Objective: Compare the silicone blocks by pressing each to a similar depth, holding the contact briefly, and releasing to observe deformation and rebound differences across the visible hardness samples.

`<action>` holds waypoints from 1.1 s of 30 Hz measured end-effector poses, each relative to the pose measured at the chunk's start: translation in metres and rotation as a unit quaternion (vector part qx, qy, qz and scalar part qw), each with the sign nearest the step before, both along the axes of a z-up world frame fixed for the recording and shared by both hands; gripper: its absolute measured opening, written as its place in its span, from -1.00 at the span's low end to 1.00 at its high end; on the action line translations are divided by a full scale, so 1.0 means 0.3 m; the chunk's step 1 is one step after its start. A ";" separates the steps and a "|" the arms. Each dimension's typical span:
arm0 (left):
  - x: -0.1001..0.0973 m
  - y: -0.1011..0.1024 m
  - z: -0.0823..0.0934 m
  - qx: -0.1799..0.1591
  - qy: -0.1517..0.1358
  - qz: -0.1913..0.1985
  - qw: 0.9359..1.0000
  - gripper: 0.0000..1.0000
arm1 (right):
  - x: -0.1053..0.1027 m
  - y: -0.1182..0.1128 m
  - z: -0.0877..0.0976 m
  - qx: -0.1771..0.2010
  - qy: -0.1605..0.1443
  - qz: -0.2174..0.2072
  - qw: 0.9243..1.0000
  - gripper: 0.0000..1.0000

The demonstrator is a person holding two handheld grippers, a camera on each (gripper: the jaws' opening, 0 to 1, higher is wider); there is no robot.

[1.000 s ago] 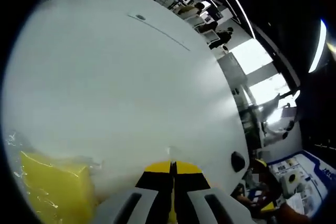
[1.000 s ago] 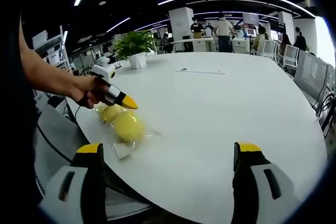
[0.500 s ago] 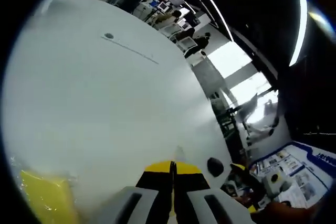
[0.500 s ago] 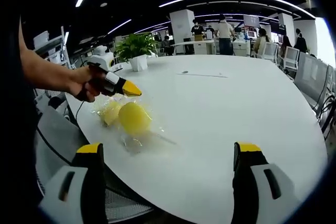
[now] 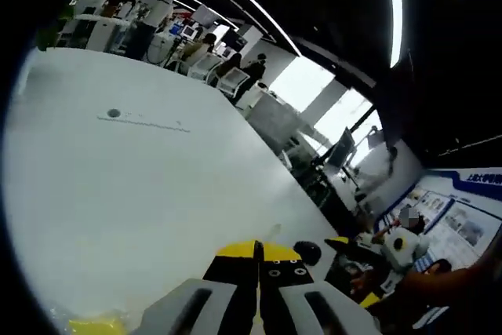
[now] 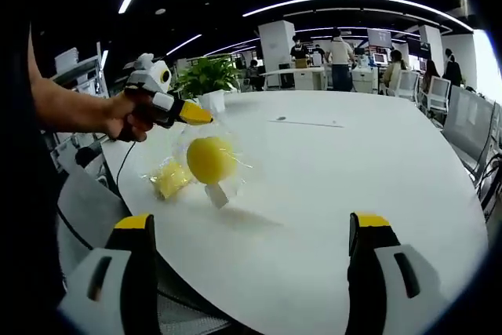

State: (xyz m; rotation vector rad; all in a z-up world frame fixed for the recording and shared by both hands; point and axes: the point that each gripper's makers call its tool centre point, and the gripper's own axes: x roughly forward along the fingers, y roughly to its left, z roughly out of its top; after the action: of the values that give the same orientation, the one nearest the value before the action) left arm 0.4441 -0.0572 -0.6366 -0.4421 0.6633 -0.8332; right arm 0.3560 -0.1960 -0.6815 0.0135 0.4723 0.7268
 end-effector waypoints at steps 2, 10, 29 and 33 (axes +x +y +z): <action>0.001 0.001 0.029 -0.003 -0.008 -0.006 1.000 -1.00 | 0.010 0.016 0.026 0.002 -0.008 0.005 1.000 0.93; -0.009 -0.014 0.203 -0.012 -0.067 -0.046 0.997 -1.00 | 0.058 0.063 0.148 0.031 -0.035 0.017 0.999 0.93; -0.107 -0.030 0.588 -0.089 -0.143 -0.114 0.979 -1.00 | 0.115 0.245 0.467 0.126 -0.087 0.104 0.983 0.93; -0.142 -0.040 0.634 -0.106 -0.148 -0.123 0.975 -1.00 | 0.114 0.287 0.512 0.134 -0.100 0.124 0.978 0.93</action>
State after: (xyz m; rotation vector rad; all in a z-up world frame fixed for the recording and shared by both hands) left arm 0.4014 -0.0693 -0.4463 -0.4213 0.3557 -1.1871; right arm 0.3903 -0.1100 -0.5278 0.1340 0.1817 1.0229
